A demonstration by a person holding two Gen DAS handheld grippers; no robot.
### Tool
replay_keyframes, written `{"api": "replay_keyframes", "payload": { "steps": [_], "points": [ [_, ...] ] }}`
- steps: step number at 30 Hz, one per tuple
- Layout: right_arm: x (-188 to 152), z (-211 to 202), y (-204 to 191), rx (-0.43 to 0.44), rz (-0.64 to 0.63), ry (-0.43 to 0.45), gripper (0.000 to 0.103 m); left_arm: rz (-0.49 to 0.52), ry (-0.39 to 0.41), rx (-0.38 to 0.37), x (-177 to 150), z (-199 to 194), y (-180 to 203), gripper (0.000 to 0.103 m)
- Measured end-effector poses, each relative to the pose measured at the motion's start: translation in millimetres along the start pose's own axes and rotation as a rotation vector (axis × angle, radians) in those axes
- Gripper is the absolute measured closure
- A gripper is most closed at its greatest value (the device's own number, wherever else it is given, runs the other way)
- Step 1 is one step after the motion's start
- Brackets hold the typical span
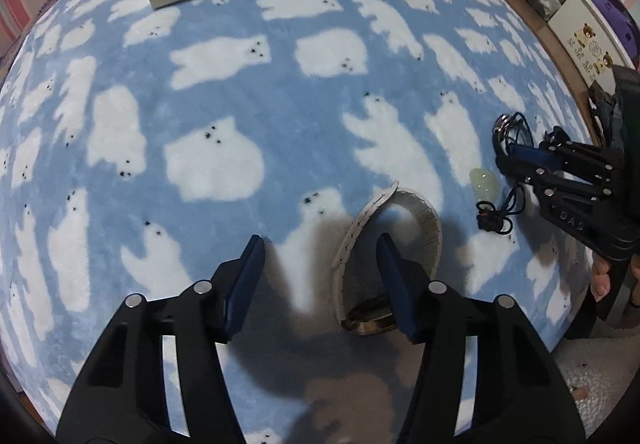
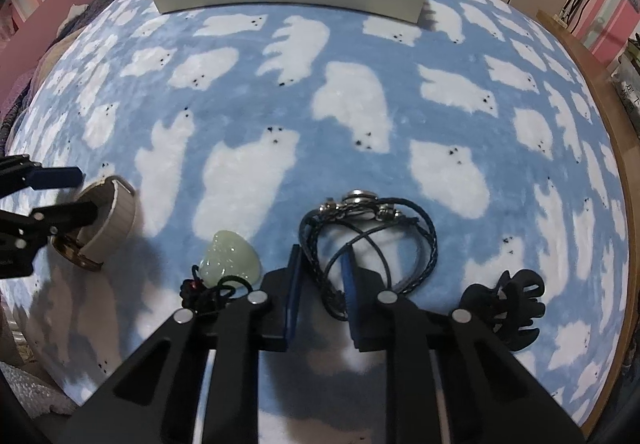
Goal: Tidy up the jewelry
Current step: 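Close the left tool on the watch strap while the right tool grips the black cord bracelets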
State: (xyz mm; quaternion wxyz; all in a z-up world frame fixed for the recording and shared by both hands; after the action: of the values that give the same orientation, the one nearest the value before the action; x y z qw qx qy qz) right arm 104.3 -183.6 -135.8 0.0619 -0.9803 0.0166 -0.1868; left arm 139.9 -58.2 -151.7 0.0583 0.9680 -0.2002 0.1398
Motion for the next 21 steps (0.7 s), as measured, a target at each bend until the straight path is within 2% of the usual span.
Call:
{"api": "replay_keyframes", "payload": {
  "steps": [6,9,13,16,17,21],
  "points": [
    [2.4,0.7,0.0,0.006,-0.003,0.003,0.083,0.020,-0.003,0.006,5.7,5.8,5.0,0.046],
    [3.4,0.8,0.2,0.001,-0.005,0.007,0.083,0.056,0.003,0.033,6.4,6.5,10.5,0.051],
    [2.1,0.3,-1.2,-0.005,-0.011,0.017,0.088,0.049,0.004,0.029,4.4,4.2,9.1,0.074],
    [2.1,0.8,-3.3,-0.011,-0.016,0.019,0.089,0.056,0.011,0.019,1.5,2.8,11.6,0.084],
    [2.0,0.7,-3.7,-0.014,-0.019,0.019,0.090,0.060,0.012,0.013,0.8,2.3,13.8,0.092],
    [1.5,-1.2,-4.6,-0.011,-0.014,0.021,0.094,0.055,0.014,-0.005,1.6,0.2,15.3,0.095]
  ]
}}
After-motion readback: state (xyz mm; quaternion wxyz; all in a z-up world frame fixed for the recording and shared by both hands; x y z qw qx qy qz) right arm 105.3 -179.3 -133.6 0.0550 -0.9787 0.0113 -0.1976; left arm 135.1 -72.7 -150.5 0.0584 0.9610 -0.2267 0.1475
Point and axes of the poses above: each gripper's, at about its wrist camera, not at the fingertips, and z roughly the way its jaws point, y to its right, x to its top, the point moved 10 cm from there along z, roughly the way its jaws point, and after that the axes turned 5 degrees about x, right-handed, at the moved point
